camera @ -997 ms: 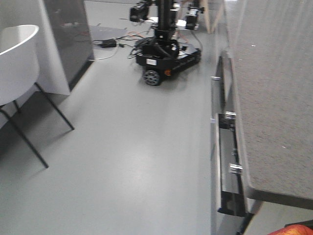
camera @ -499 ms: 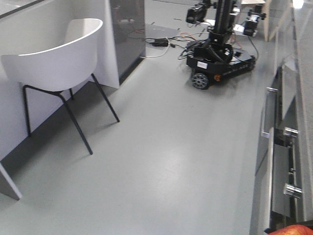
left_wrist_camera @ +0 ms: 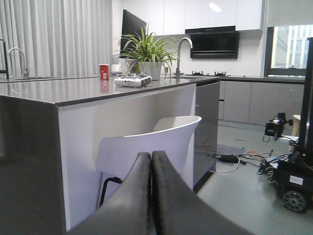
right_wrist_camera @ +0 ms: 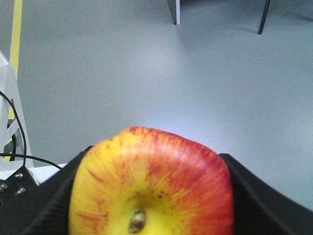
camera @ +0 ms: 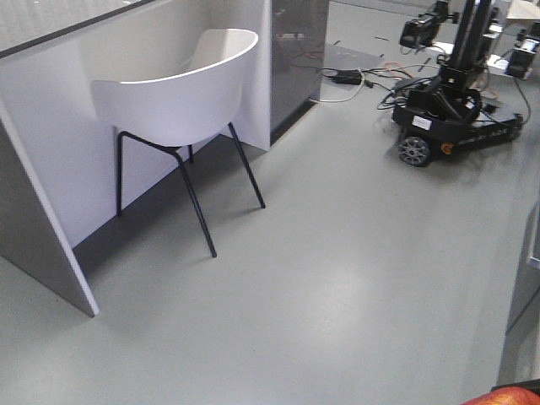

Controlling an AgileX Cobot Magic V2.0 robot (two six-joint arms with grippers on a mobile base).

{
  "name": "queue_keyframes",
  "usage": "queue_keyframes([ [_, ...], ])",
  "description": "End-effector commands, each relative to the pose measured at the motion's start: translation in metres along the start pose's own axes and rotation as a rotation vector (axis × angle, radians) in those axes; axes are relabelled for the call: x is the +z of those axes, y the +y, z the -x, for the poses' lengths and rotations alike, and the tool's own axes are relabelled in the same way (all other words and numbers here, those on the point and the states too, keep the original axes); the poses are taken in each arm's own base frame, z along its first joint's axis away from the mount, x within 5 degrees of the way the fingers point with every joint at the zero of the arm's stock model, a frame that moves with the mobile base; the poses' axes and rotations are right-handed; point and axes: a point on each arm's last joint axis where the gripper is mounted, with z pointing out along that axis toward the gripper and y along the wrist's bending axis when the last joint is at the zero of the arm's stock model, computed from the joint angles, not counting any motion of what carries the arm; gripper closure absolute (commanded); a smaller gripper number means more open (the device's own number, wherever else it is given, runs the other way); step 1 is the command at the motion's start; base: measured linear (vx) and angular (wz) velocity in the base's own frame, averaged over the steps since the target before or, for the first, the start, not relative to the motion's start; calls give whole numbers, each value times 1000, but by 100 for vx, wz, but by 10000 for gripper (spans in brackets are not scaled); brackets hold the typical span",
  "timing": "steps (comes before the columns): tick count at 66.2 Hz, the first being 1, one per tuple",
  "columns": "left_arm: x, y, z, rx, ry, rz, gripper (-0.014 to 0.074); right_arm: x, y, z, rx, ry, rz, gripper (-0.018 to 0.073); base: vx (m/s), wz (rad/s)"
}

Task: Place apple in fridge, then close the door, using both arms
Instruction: 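Drive the base away from the counter holding the apple in the right gripper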

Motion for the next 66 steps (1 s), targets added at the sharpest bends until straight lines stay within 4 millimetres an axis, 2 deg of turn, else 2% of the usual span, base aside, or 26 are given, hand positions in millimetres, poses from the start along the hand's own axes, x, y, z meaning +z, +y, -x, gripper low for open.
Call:
queue_keyframes([
  [1,-1,0,-2,-12,-58,-6,602,-6,1,10,-6,-78,-1,409,1,27],
  [66,-1,0,-2,-12,-58,-6,602,-6,1,10,-6,-78,-1,409,1,37],
])
